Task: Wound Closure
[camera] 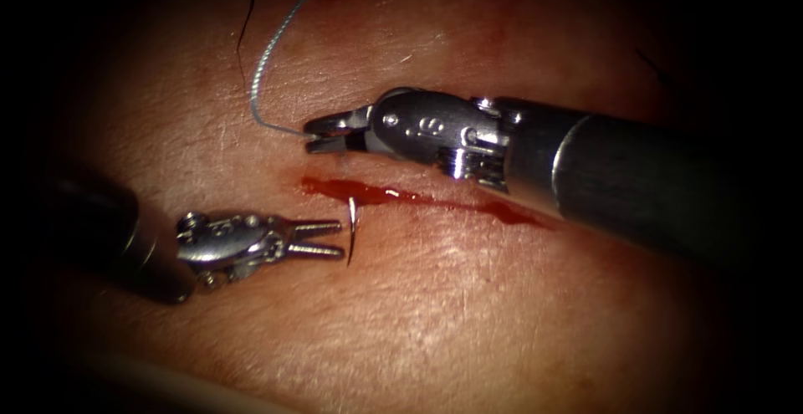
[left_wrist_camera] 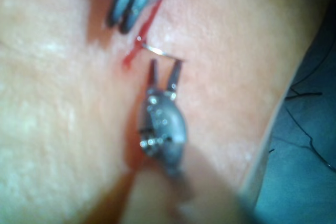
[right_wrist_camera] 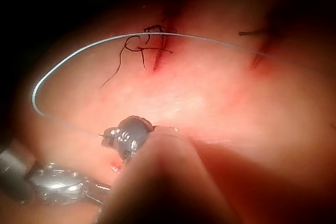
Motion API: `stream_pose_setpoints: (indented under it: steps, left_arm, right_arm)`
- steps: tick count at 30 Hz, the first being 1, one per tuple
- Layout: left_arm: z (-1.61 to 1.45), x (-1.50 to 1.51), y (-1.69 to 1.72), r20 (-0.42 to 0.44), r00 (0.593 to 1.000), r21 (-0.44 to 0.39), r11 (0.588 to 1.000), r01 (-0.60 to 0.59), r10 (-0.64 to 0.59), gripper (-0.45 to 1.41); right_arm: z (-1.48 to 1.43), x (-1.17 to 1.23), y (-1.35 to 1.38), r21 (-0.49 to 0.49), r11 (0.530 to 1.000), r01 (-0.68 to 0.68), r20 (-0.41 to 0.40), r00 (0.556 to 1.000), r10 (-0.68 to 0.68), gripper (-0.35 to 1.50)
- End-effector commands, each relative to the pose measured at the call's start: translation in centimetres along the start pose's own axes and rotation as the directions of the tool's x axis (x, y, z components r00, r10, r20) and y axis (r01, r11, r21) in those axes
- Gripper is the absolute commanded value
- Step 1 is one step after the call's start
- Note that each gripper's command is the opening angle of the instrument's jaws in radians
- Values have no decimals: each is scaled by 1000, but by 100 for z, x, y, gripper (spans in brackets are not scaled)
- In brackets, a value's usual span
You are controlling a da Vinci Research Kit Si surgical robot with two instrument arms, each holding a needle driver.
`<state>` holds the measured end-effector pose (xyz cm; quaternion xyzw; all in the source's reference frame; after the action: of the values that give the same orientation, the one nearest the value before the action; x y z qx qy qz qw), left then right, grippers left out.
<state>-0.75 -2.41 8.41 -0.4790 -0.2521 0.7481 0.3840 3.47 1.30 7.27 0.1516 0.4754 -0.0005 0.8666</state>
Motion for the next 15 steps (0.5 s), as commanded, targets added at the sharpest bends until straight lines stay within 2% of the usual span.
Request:
stream_pose_setpoints:
  steps: [1, 4, 7, 15]
  left_arm:
    - [1, -11, 2, 3, 1000, 0, 1000, 5, -5, 36]
    - [0, -11, 2, 4, 1000, -1, 1000, 5, -5, 36]
    - [-2, -11, 1, 3, 1000, 0, 1000, 4, -4, 36]
    - [-2, -11, 1, 2, 1000, 3, 1000, 4, -4, 36]
  right_arm:
    - [15, -4, -3, 25, 996, -91, -8, 996, 92, -35]
    - [18, -8, -6, 62, 983, -171, -9, 985, 172, -35]
    - [18, -15, -18, 125, 934, -336, 10, 941, 337, -35]
    - [15, -16, -21, 133, 903, -408, 22, 912, 409, -35]
